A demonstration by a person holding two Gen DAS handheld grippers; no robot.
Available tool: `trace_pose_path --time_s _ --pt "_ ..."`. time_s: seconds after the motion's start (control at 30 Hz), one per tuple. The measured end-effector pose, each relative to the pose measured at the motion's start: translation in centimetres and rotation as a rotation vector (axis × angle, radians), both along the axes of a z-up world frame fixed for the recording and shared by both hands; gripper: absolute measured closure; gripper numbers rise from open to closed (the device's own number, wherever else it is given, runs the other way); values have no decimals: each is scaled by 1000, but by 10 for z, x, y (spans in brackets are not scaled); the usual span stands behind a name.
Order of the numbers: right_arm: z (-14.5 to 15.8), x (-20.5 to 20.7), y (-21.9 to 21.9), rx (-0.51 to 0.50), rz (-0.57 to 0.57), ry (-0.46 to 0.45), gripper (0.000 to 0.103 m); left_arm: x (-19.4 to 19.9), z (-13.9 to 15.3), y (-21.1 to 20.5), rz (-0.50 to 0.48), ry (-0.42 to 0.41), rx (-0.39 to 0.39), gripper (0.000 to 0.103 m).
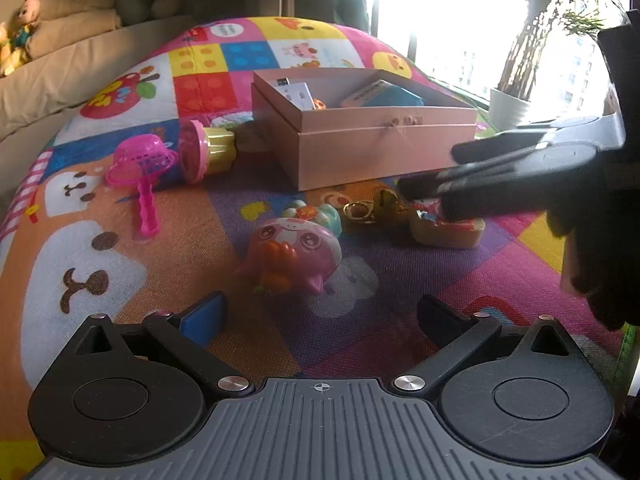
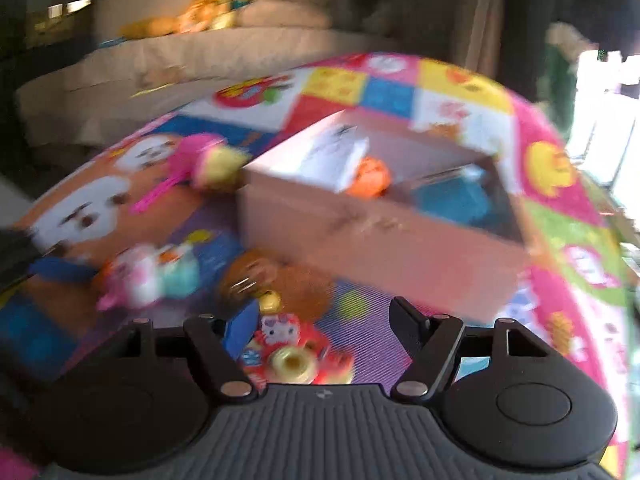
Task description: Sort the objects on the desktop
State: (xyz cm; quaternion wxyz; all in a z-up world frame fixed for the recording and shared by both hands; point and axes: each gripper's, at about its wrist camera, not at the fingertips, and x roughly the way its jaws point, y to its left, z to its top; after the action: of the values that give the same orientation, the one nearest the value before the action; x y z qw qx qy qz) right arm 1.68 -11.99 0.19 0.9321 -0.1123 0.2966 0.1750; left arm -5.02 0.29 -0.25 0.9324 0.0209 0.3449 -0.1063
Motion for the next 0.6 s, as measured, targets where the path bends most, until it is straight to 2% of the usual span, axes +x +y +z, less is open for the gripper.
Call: trace_pose_path --time_s 0.07,0.17,0.23,0.33,0.4,0.5,0.6 --pt "4 0 -9 26 -28 -1 30 0 0 0 0 0 2 0" --pt "2 -7 -19 75 7 57 20 0 0 0 1 0 1 0" --pt "-5 -15 -20 68 23 89 20 0 0 0 0 0 1 0" --pt "-15 -20 -23 37 -15 97 20 0 0 0 0 1 2 0" --pt "-14 -17 -30 71 -53 116 20 0 0 0 1 1 6 0" --pt "-15 -18 -39 28 -114 86 20 0 0 -1 1 3 17 0" --pt "-15 -18 -47 41 -104 97 20 1 0 -4 -1 9 37 0"
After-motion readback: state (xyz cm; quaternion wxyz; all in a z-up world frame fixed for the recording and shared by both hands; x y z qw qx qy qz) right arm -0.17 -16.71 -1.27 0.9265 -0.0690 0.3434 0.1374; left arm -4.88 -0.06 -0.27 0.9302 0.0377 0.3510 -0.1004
